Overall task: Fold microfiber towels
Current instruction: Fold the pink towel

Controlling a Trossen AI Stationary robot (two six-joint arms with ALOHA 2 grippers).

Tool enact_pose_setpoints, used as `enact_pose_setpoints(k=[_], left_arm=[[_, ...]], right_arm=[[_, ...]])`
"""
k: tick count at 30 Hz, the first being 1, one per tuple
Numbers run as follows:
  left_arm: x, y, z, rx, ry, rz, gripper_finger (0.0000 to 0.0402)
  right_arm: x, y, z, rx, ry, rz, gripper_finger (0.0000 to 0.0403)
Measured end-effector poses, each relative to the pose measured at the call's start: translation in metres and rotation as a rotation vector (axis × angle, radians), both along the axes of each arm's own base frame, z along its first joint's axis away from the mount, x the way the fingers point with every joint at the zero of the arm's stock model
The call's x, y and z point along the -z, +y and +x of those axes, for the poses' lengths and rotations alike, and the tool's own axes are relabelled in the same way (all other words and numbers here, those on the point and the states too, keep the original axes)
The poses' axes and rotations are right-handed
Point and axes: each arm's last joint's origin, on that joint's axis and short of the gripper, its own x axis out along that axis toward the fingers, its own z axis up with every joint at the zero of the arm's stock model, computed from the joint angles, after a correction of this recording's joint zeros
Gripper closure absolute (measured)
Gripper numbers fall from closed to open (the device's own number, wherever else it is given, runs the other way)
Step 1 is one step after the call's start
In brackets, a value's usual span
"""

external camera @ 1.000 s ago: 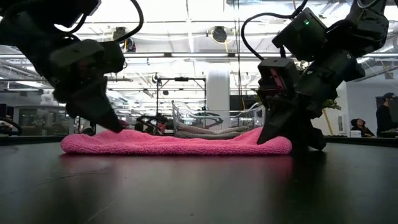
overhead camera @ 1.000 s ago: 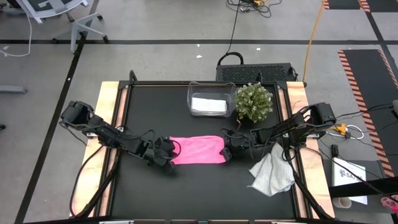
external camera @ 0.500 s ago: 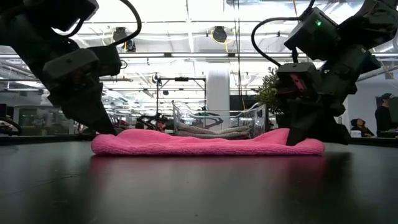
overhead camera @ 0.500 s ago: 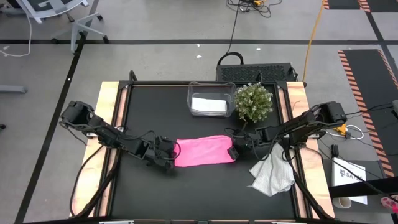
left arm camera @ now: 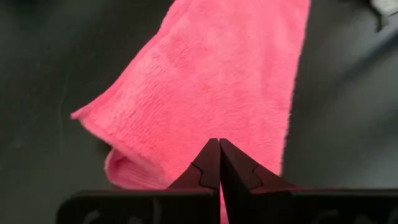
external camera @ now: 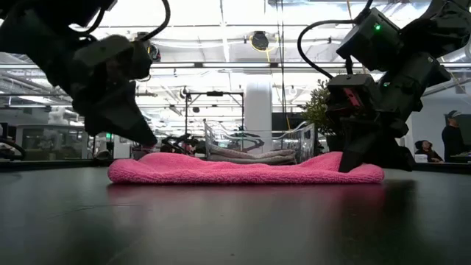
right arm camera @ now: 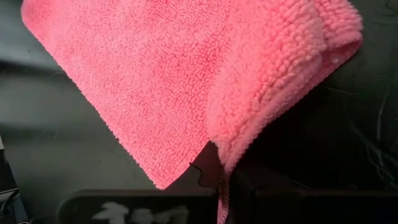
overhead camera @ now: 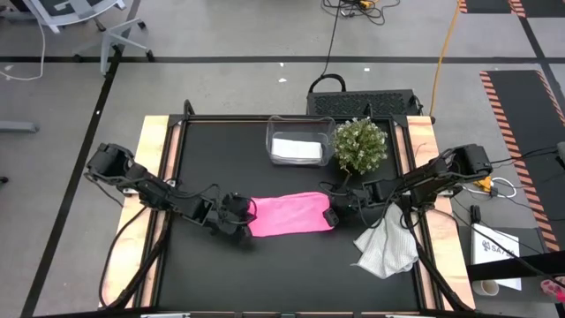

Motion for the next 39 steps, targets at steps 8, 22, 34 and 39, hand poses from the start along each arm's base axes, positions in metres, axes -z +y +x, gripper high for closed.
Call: enact_pose_setpoints(k=[8, 22, 34, 39], left_arm=[[0.034, -0.002, 0.004, -0.036, 0.122, -0.023, 0.0399], [0.039, -0.003, 0.004, -0.025, 0.132, -0.027, 0.04], [0.039, -0.004, 0.005, -0.013, 0.125, -0.031, 0.04], [0.037, -0.005, 0.007, -0.002, 0.103, -0.042, 0.0399]], right_arm=[[0.0, 0.0, 0.0, -0.003, -0.004, -0.002, 0.0403], [-0.025, 0.003, 0.024, -0.004, -0.056, 0.001, 0.0403], [-0.066, 0.005, 0.048, -0.043, -0.016, -0.015, 0.0403], [-0.081, 0.006, 0.055, -0.062, -0.016, -0.013, 0.0403]])
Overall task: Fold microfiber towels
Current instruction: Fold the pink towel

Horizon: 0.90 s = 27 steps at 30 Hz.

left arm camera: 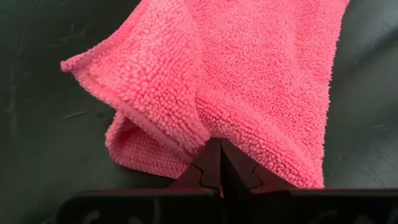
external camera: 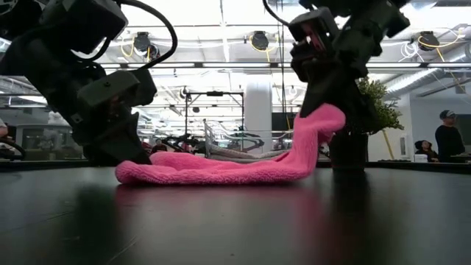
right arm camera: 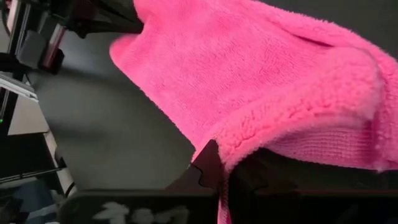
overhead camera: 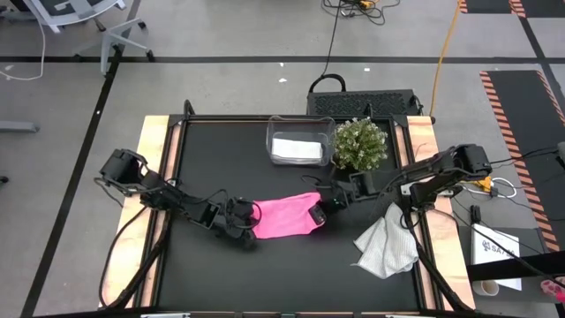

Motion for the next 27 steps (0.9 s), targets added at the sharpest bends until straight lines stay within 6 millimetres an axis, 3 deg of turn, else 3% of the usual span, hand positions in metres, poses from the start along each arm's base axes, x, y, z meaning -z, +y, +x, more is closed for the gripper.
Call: enact_pose_setpoints(k=[11, 22, 27], left_arm=[[0.0, 0.0, 0.0, 0.017, -0.002, 0.015, 0.0399], [-0.001, 0.0, 0.001, 0.022, -0.017, 0.018, 0.04], [-0.001, 0.0, 0.002, 0.019, -0.024, 0.023, 0.04]], right_arm=[[-0.025, 0.0, 0.011, -0.009, -0.037, 0.019, 0.0403], [-0.027, -0.005, 0.016, -0.017, -0.042, 0.093, 0.0403], [-0.032, -0.002, 0.032, -0.054, -0.086, 0.072, 0.0403]])
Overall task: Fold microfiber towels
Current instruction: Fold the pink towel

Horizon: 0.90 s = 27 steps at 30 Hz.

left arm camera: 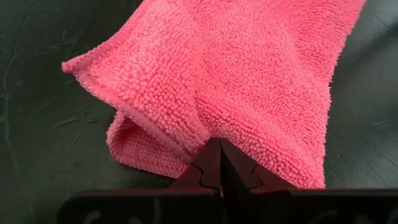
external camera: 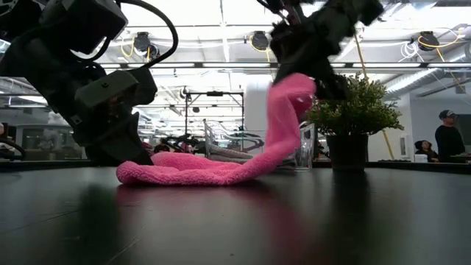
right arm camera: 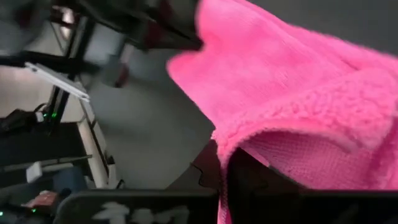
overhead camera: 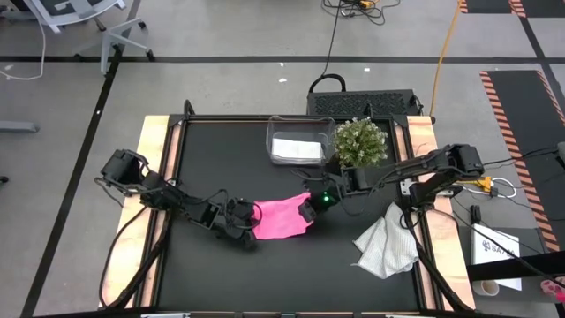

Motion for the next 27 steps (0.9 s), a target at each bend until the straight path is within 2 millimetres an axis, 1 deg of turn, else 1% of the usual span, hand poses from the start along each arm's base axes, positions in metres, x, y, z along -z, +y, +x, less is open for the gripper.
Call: enact_pose_setpoints(k=[6, 10, 12, 15, 20, 23, 27], left_arm=[[-0.001, 0.004, 0.003, -0.008, -0.013, 0.0, 0.04], [-0.001, 0.008, 0.004, -0.017, -0.012, -0.001, 0.0401], [-0.001, 0.008, 0.004, -0.02, -0.012, -0.001, 0.0401], [-0.001, 0.009, 0.004, -0.021, -0.014, -0.003, 0.0401], [-0.001, 0.009, 0.004, -0.02, -0.013, -0.003, 0.0401], [-0.001, 0.009, 0.004, -0.021, -0.014, -0.003, 0.0401], [-0.001, 0.009, 0.004, -0.021, -0.014, -0.003, 0.0401]], right_arm=[[-0.027, 0.003, 0.027, -0.101, -0.035, -0.09, 0.0403], [-0.038, 0.005, 0.039, -0.145, -0.021, -0.126, 0.0403], [-0.037, 0.005, 0.044, -0.162, -0.021, -0.114, 0.0403], [-0.027, 0.003, 0.051, -0.179, -0.003, -0.083, 0.0403], [0.004, -0.003, 0.064, -0.209, 0.068, -0.026, 0.0403], [0.022, -0.004, 0.074, -0.233, 0.072, -0.003, 0.0403], [0.037, -0.006, 0.086, -0.244, 0.031, 0.03, 0.0403]])
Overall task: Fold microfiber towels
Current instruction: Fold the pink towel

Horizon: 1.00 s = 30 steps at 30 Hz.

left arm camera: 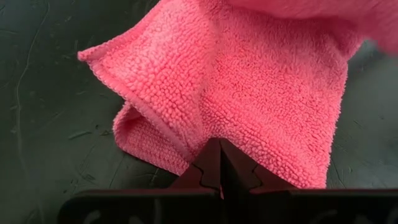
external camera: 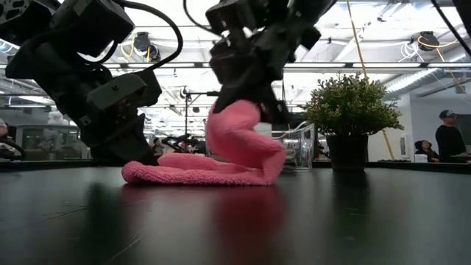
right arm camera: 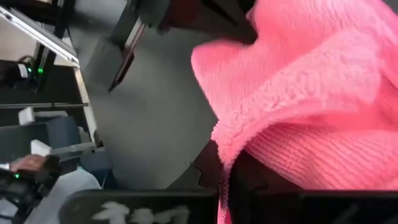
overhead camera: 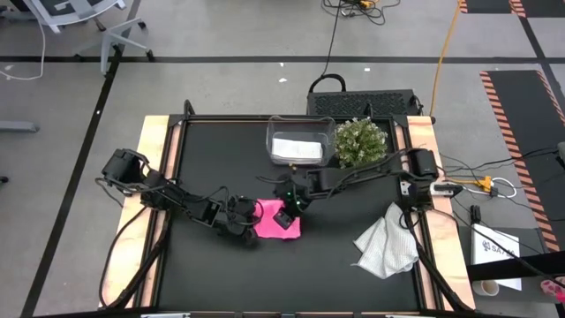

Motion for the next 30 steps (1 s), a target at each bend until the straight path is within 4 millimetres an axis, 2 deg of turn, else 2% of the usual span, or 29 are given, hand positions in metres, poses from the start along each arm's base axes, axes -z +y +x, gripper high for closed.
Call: enact_pose_setpoints(k=[7, 15, 20, 24, 30], left_arm=[[0.0, 0.0, 0.0, -0.001, 0.0, 0.0, 0.04], [0.0, 0.0, 0.0, 0.001, 0.0, 0.001, 0.04], [0.0, 0.0, 0.0, 0.0, 0.0, 0.001, 0.04], [0.0, 0.0, 0.0, 0.0, 0.0, 0.001, 0.04], [0.0, 0.0, 0.0, 0.0, 0.0, 0.0, 0.04]], right_arm=[[0.007, -0.008, 0.013, 0.029, -0.095, 0.006, 0.0403], [0.006, -0.015, 0.015, 0.039, -0.121, -0.012, 0.0403], [0.008, -0.016, 0.024, 0.012, -0.23, -0.027, 0.04], [0.009, -0.015, 0.026, -0.015, -0.245, -0.007, 0.0379], [0.01, -0.014, 0.025, -0.031, -0.238, 0.005, 0.0326]])
